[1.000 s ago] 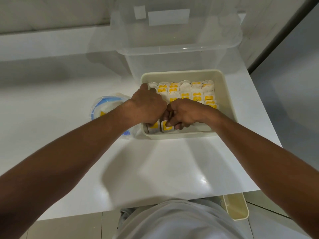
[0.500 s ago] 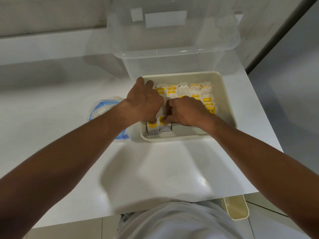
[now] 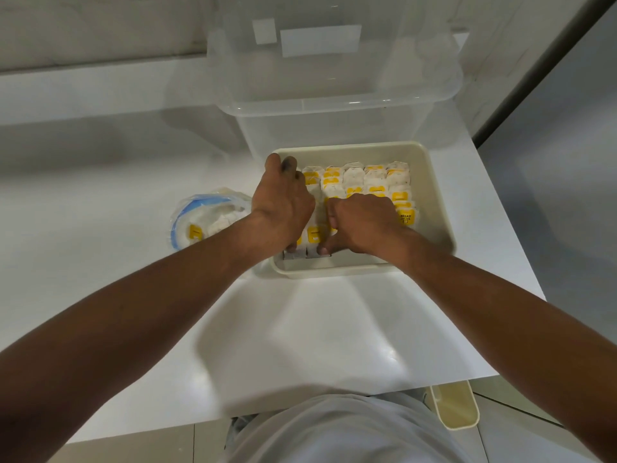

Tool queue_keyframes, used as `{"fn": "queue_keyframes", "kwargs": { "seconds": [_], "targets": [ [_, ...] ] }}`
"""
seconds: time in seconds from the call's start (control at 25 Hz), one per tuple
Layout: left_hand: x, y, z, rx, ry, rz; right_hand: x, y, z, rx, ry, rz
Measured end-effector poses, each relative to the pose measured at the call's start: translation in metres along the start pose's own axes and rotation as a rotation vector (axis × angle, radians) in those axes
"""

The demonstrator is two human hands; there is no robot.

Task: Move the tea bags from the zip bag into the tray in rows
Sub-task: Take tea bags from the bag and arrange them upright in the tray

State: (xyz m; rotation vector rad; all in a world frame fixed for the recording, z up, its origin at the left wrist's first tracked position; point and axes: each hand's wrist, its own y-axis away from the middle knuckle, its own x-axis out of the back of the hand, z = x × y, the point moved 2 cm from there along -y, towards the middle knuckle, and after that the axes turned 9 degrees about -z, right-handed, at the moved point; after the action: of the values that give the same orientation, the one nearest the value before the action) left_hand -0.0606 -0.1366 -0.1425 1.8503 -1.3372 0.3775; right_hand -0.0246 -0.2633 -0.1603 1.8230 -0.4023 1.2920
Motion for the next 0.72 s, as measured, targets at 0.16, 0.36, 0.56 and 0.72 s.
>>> {"fn": "queue_keyframes", "kwargs": {
  "seconds": [0.16, 0.36, 0.56, 0.72],
  "targets": [
    [0.002, -0.0037, -0.0007, 0.019, 0.016, 0.003, -0.002, -0.0056, -0.0068, -0.001, 0.049, 0.025],
    [0.0021, -0.004, -0.0029, 0.006, 0.038, 0.002, -0.0002, -0.0039, -0.0051, -0.014, 0.029, 0.008],
    [0.0027, -0.0047, 0.0044, -0.018, 0.036, -0.007, -0.001, -0.0033, -0.0051, -0.015, 0.108, 0.05],
    [0.0037, -0.0033, 0.001, -0.029, 0.063, -0.009, -0.0008, -0.0029, -0.0045, -0.033, 0.059, 0.017]
  ]
}}
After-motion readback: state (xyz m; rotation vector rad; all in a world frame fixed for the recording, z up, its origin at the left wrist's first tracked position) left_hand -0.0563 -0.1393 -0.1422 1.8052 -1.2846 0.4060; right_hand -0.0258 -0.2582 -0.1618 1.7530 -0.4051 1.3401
